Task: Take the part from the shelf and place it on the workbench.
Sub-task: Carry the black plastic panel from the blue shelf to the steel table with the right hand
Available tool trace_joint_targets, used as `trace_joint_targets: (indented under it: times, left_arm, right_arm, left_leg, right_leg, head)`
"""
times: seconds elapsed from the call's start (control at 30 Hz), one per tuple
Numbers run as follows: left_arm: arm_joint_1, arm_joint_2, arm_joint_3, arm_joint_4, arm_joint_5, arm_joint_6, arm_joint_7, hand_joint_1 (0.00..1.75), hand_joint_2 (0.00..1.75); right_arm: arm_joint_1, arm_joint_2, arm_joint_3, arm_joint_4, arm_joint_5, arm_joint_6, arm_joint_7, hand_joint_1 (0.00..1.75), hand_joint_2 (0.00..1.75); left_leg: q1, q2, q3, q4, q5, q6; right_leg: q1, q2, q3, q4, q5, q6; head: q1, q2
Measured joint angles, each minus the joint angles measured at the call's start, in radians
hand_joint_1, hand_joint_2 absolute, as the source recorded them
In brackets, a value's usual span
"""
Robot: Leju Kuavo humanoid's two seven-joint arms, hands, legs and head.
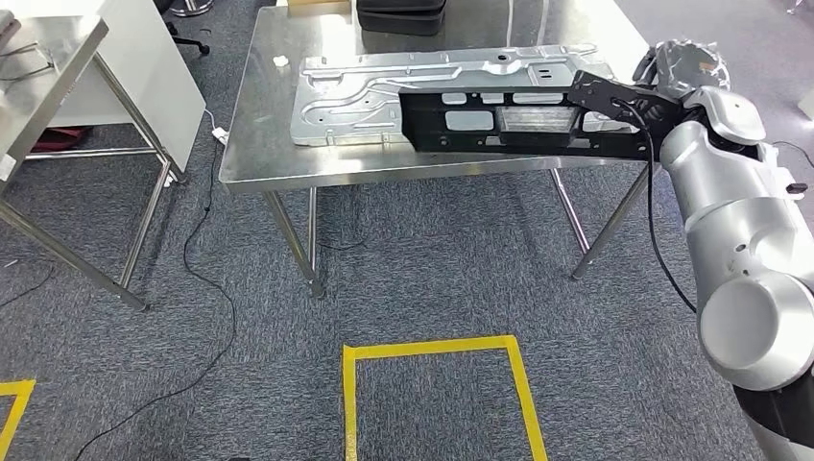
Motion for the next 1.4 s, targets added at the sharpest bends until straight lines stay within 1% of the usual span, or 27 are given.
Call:
trace_joint_targets:
  times: [0.03,0.1,0.2,0.27,0.3,0.37,0.4,0.43,0.47,0.5,0.57,0.63,0.67,0.73,0.77,0.83,0.9,0.93,0.97,1.0,1.07,1.1,1.13,1.23,1.3,1.33,1.4]
  left_arm:
    - [0.000,0.000,0.000,0.000,0.000,0.001,0.001,0.00,1.75]
    - [-0.001,0.000,0.000,0.000,0.001,0.006,0.004,0.00,1.75]
    - [-0.002,0.000,0.000,0.000,-0.002,0.018,0.010,0.00,1.75]
    - [-0.001,-0.002,0.000,0.000,-0.005,0.021,0.011,0.00,1.75]
    - [-0.002,-0.003,0.000,0.000,-0.006,0.021,0.011,0.00,1.75]
    - [-0.003,-0.003,0.000,0.000,-0.006,0.022,0.012,0.00,1.75]
    - [-0.004,-0.003,0.000,0.000,-0.006,0.023,0.012,0.00,1.75]
    - [-0.003,-0.003,0.000,0.000,-0.007,0.024,0.012,0.00,1.75]
    - [-0.003,-0.003,0.000,0.000,-0.007,0.025,0.012,0.00,1.75]
    - [-0.002,-0.003,0.000,0.000,-0.007,0.025,0.012,0.00,1.75]
    - [-0.001,-0.004,0.000,0.000,-0.007,0.023,0.013,0.00,1.75]
    - [-0.002,-0.005,0.000,0.000,-0.008,0.020,0.013,0.00,1.75]
    - [-0.003,-0.005,0.000,0.000,-0.009,0.017,0.013,0.00,1.75]
    - [-0.003,-0.005,-0.001,0.000,-0.012,0.012,0.012,0.00,1.75]
    - [-0.003,-0.005,-0.001,0.000,-0.014,0.008,0.010,0.00,1.75]
    - [-0.002,-0.004,-0.002,0.000,-0.018,0.003,0.006,0.00,1.75]
    - [-0.001,-0.004,-0.002,0.000,-0.020,0.000,0.004,0.00,1.75]
    - [-0.001,-0.004,-0.002,0.000,-0.021,-0.001,0.004,0.00,1.75]
    - [-0.001,-0.004,-0.003,0.000,-0.022,-0.001,0.004,0.00,1.75]
    - [-0.001,-0.004,-0.003,0.000,-0.022,-0.001,0.004,0.00,1.75]
    - [-0.001,-0.004,-0.003,0.000,-0.022,-0.002,0.004,0.00,1.75]
    - [-0.002,-0.003,-0.003,0.000,-0.022,-0.002,0.004,0.00,1.75]
    - [-0.002,-0.003,-0.003,0.000,-0.022,-0.002,0.004,0.00,1.75]
    - [-0.001,-0.003,-0.003,0.000,-0.022,-0.001,0.004,0.00,1.75]
    - [-0.001,-0.003,-0.003,0.000,-0.022,0.000,0.005,0.00,1.75]
    - [-0.002,-0.004,-0.003,0.000,-0.022,0.000,0.005,0.00,1.75]
    - [-0.003,-0.003,-0.003,0.000,-0.022,0.001,0.005,0.00,1.75]
  right_arm:
    - [0.000,0.001,0.000,0.000,-0.002,0.000,-0.003,1.75,1.75]
    - [-0.001,0.003,0.000,0.000,-0.005,0.000,-0.006,1.75,1.75]
    - [0.001,0.005,-0.001,0.000,-0.006,0.000,-0.006,1.75,1.75]
    - [0.001,0.006,-0.001,-0.001,-0.006,-0.001,-0.006,1.75,1.75]
    - [0.000,0.006,-0.001,-0.001,-0.006,-0.001,-0.006,1.75,1.75]
    - [-0.001,0.006,-0.002,-0.001,-0.006,-0.001,-0.006,1.75,1.75]
    - [0.001,0.006,-0.003,0.000,-0.006,-0.001,-0.006,1.75,1.75]
    - [0.003,0.006,-0.003,0.001,-0.006,-0.001,-0.006,1.75,1.75]
    - [0.004,0.006,-0.003,0.002,-0.006,-0.001,-0.005,1.75,1.75]
    - [0.005,0.006,-0.003,0.003,-0.006,-0.001,-0.005,1.75,1.75]
    - [0.003,0.006,-0.004,0.003,-0.007,-0.002,-0.005,1.75,1.75]
    - [-0.001,0.007,-0.004,0.002,-0.008,0.001,-0.010,1.75,1.75]
    - [-0.002,0.008,-0.005,0.003,-0.009,0.004,-0.016,1.75,1.75]
    - [-0.002,0.010,-0.004,0.002,-0.009,0.011,-0.029,1.75,1.75]
    - [-0.003,0.012,-0.004,0.002,-0.009,0.014,-0.034,1.75,1.75]
    - [-0.003,0.017,-0.004,0.001,-0.009,0.017,-0.037,1.75,1.75]
    - [-0.003,0.020,-0.004,0.000,-0.009,0.017,-0.038,1.75,1.75]
    - [-0.003,0.021,-0.004,0.000,-0.009,0.017,-0.038,1.75,1.75]
    - [-0.003,0.022,-0.004,0.000,-0.009,0.017,-0.038,1.75,1.75]
    - [-0.003,0.023,-0.004,0.000,-0.010,0.017,-0.038,1.75,1.75]
    - [-0.004,0.023,-0.004,-0.001,-0.011,0.016,-0.039,1.75,1.75]
    - [-0.005,0.024,-0.004,-0.001,-0.012,0.016,-0.039,1.75,1.75]
    - [-0.006,0.024,-0.004,-0.002,-0.013,0.015,-0.039,1.75,1.75]
    - [-0.008,0.023,-0.004,-0.004,-0.019,0.015,-0.040,1.75,1.75]
    - [-0.012,0.024,-0.004,-0.006,-0.024,0.016,-0.042,1.75,1.75]
    - [-0.015,0.024,-0.004,-0.007,-0.027,0.017,-0.043,1.75,1.75]
    - [-0.021,0.025,-0.004,-0.008,-0.029,0.020,-0.043,1.75,1.75]
  left_leg:
    - [-0.001,0.000,0.026,-0.072,0.044,0.004]
    - [-0.006,0.000,0.065,-0.175,0.086,0.012]
    - [-0.009,-0.001,0.079,-0.200,0.096,0.025]
    - [-0.005,0.002,0.087,-0.213,0.107,0.035]
    - [-0.002,0.003,0.091,-0.219,0.110,0.040]
    - [-0.002,0.002,0.093,-0.220,0.110,0.044]
    - [-0.002,0.001,0.092,-0.219,0.110,0.045]
    - [-0.002,0.000,0.092,-0.217,0.108,0.045]
    - [-0.002,-0.001,0.092,-0.213,0.106,0.044]
    - [-0.002,-0.002,0.092,-0.209,0.103,0.042]
    - [-0.004,-0.003,0.090,-0.197,0.095,0.035]
    - [-0.006,-0.003,0.084,-0.190,0.091,0.026]
    - [-0.007,-0.003,0.082,-0.189,0.091,0.021]
    - [-0.007,-0.003,0.082,-0.187,0.088,0.012]
    - [-0.007,-0.003,0.077,-0.175,0.076,0.006]
    - [-0.004,-0.003,0.040,-0.088,0.022,-0.002]
    - [-0.001,-0.002,-0.020,0.043,-0.035,-0.008]
    - [0.000,-0.002,-0.038,0.082,-0.043,-0.010]
    - [0.001,-0.002,-0.039,0.085,-0.034,-0.010]
    - [0.001,-0.002,-0.022,0.049,-0.007,-0.009]
    - [0.000,-0.003,0.048,-0.088,0.056,-0.002]
    - [-0.002,-0.003,0.077,-0.145,0.074,0.003]
    - [-0.004,-0.003,0.093,-0.179,0.080,0.007]
    - [-0.006,-0.003,0.100,-0.197,0.081,0.021]
    - [-0.002,-0.001,0.105,-0.207,0.087,0.034]
    - [-0.001,0.000,0.107,-0.211,0.089,0.038]
    - [-0.001,-0.001,0.108,-0.210,0.088,0.043]
  right_leg:
    - [0.000,0.000,0.005,0.001,-0.004,0.002]
    - [0.001,0.000,0.009,0.001,-0.008,0.009]
    - [0.002,0.001,0.008,-0.001,-0.009,0.026]
    - [0.002,0.000,0.001,0.020,-0.028,0.035]
    - [0.002,-0.001,-0.016,0.058,-0.052,0.038]
    - [-0.002,-0.002,-0.070,0.176,-0.108,0.043]
    - [-0.004,-0.002,-0.097,0.231,-0.126,0.046]
    - [-0.006,-0.003,-0.111,0.256,-0.126,0.048]
    - [-0.007,-0.003,-0.107,0.245,-0.108,0.050]
    - [-0.009,-0.004,-0.087,0.202,-0.078,0.050]
    - [-0.009,-0.006,-0.025,0.076,-0.027,0.046]
    - [-0.003,-0.005,0.005,0.016,-0.016,0.040]
    - [0.000,-0.004,0.006,0.014,-0.018,0.036]
    - [-0.004,-0.004,0.006,0.009,-0.014,0.026]
    - [-0.007,-0.004,0.009,0.006,-0.012,0.020]
    - [-0.010,-0.007,0.013,0.001,-0.011,0.010]
    - [-0.009,-0.007,0.012,0.001,-0.012,0.005]
    - [-0.008,-0.006,0.013,0.001,-0.012,0.005]
    - [-0.008,-0.006,0.013,0.001,-0.012,0.005]
    - [-0.008,-0.006,0.015,0.002,-0.013,0.006]
    - [-0.007,-0.005,0.018,0.003,-0.016,0.011]
    - [-0.006,-0.005,0.018,0.004,-0.017,0.015]
    - [-0.004,-0.005,0.018,0.005,-0.017,0.020]
    - [-0.004,-0.004,0.016,0.003,-0.017,0.036]
    - [-0.005,-0.005,0.000,0.038,-0.043,0.044]
    - [-0.006,-0.005,-0.022,0.085,-0.070,0.047]
    - [-0.006,-0.005,-0.081,0.213,-0.124,0.052]
  head:
    - [0.000,0.000]
    - [0.000,0.000]
    - [0.000,0.000]
    - [0.001,0.000]
    - [0.002,0.000]
    - [0.002,0.000]
    - [0.003,0.000]
    - [0.002,0.000]
    - [0.003,0.000]
    - [0.002,0.000]
    - [0.002,0.000]
    - [0.002,0.000]
    - [0.002,0.000]
    - [0.002,0.000]
    - [0.002,0.000]
    - [0.002,0.000]
    - [0.002,0.000]
    - [0.002,0.000]
    - [0.002,0.000]
    - [0.002,0.000]
    - [0.002,0.000]
    - [0.002,0.000]
    - [0.002,0.000]
    - [0.002,0.000]
    - [0.002,0.000]
    - [0.002,0.000]
    - [0.002,0.000]
